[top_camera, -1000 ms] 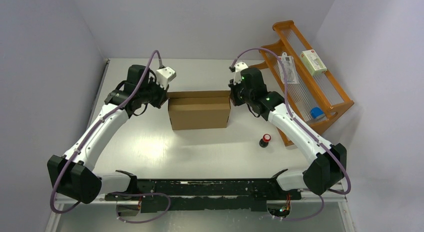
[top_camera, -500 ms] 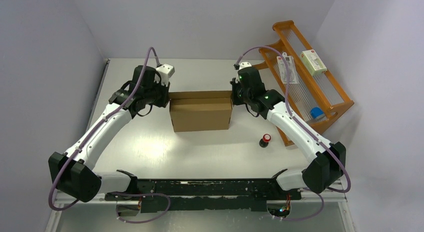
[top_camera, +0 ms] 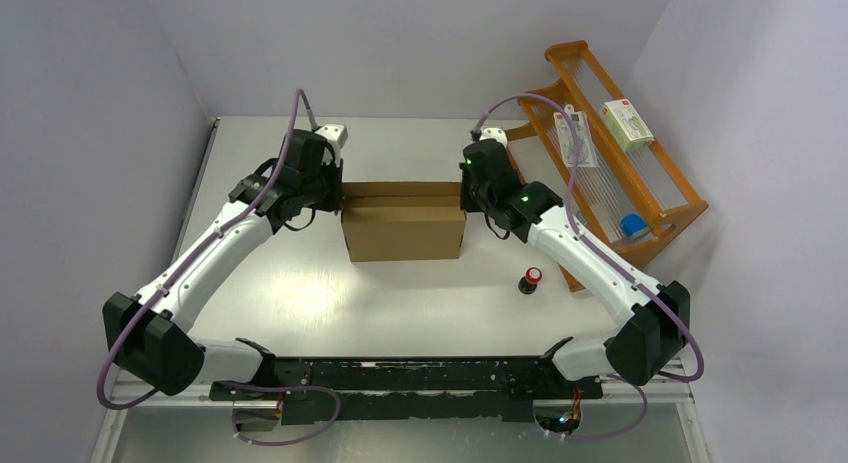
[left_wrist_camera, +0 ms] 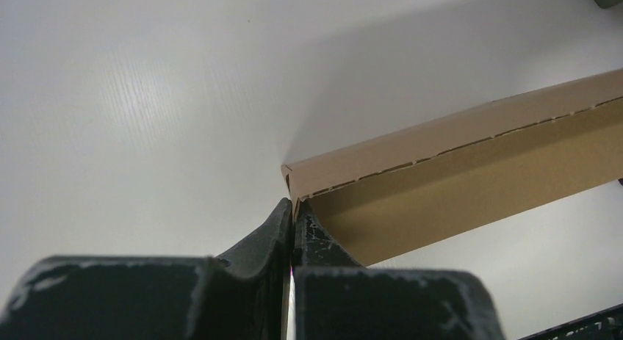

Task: Fold the paper box

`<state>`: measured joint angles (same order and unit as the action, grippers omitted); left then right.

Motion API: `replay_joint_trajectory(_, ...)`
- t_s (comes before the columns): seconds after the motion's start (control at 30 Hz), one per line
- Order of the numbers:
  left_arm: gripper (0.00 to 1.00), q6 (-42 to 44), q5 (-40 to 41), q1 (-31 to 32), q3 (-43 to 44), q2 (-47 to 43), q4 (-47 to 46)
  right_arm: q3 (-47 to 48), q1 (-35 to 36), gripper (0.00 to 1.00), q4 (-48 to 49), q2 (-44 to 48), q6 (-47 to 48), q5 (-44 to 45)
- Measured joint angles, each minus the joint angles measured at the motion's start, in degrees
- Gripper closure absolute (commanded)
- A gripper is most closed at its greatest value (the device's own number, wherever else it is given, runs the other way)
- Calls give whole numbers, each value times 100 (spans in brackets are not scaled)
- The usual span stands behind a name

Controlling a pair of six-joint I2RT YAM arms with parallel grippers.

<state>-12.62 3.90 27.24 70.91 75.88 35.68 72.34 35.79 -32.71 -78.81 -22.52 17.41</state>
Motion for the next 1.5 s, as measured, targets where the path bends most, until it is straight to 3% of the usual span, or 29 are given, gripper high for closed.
replay_joint_trajectory(0.43,95,-448,413,225,149,98,122,2,337,100,-166,-7,-474,782)
replay_joint_trajectory(1.5,95,-997,654,332,76,118,9,-90,544,100,-94,-9,-680,1311)
